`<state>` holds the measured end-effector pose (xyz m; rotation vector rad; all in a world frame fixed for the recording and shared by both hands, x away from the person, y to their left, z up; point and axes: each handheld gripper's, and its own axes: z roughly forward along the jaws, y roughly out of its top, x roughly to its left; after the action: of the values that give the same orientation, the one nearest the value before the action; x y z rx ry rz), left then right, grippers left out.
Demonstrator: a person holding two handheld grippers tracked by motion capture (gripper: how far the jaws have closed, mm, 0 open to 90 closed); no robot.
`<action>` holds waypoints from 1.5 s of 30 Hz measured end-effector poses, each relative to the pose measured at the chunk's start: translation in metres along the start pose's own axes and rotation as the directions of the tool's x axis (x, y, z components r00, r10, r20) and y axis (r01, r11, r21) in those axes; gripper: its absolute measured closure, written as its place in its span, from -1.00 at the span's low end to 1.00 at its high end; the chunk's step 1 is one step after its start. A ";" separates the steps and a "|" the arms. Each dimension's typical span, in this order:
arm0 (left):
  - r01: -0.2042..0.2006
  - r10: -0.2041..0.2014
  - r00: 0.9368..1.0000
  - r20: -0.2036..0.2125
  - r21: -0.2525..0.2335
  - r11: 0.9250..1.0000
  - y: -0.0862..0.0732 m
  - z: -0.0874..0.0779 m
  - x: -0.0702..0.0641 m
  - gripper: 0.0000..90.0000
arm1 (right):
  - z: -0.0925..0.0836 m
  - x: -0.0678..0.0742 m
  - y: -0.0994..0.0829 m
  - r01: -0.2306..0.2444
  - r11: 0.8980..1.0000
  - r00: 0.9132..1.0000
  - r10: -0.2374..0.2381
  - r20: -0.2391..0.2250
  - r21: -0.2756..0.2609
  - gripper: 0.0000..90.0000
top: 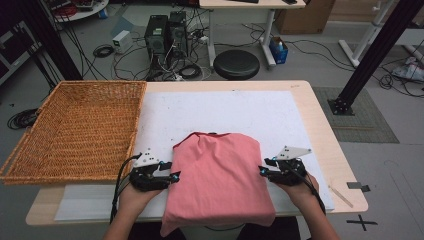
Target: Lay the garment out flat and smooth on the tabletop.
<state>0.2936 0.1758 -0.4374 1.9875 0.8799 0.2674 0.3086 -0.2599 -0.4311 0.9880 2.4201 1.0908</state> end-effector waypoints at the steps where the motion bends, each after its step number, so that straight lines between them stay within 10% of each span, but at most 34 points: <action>1: 0.007 -0.007 1.000 0.002 0.000 1.000 0.001 0.002 0.002 0.04 | 0.003 -0.003 0.002 -0.010 1.000 1.000 0.010 -0.010 0.009 0.29; 10: 0.026 -0.026 1.000 -0.006 -0.006 1.000 0.005 0.007 0.004 -0.03 | 0.018 0.003 0.002 0.085 0.994 0.996 -0.083 -0.032 0.065 0.95; 19: 0.028 -0.028 1.000 0.004 -0.006 1.000 0.019 0.013 0.002 -0.04 | -0.008 -0.006 -0.019 0.023 0.998 1.000 -0.023 -0.005 0.058 0.85; 23: 0.025 -0.025 1.000 -0.006 -0.019 1.000 0.033 0.028 0.008 -0.08 | -0.008 -0.016 0.000 -0.010 0.999 1.000 0.010 0.023 -0.033 0.59; 31: 0.052 -0.053 0.995 -0.084 -0.016 0.999 0.050 0.057 0.028 -0.11 | 0.037 -0.044 0.041 -0.027 0.999 0.999 0.029 0.046 -0.037 0.30; 35: 0.055 -0.054 0.995 -0.082 0.009 0.998 0.048 0.062 0.029 -0.11 | 0.062 -0.054 0.044 -0.055 0.998 0.998 0.055 -0.033 0.001 0.41; 38: 0.052 -0.053 0.996 -0.068 -0.008 0.999 0.048 0.054 0.025 -0.11 | 0.069 -0.046 0.043 -0.008 0.999 0.997 0.012 -0.080 0.041 0.89; 45: 0.044 -0.048 0.997 -0.067 -0.057 0.997 0.041 0.028 0.018 -0.11 | 0.026 -0.014 0.051 0.103 0.989 0.986 -0.115 -0.122 -0.104 0.92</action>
<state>0.3399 0.1561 -0.4218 1.9137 0.9507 0.3323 0.3555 -0.2315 -0.4105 0.7670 2.4615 1.2544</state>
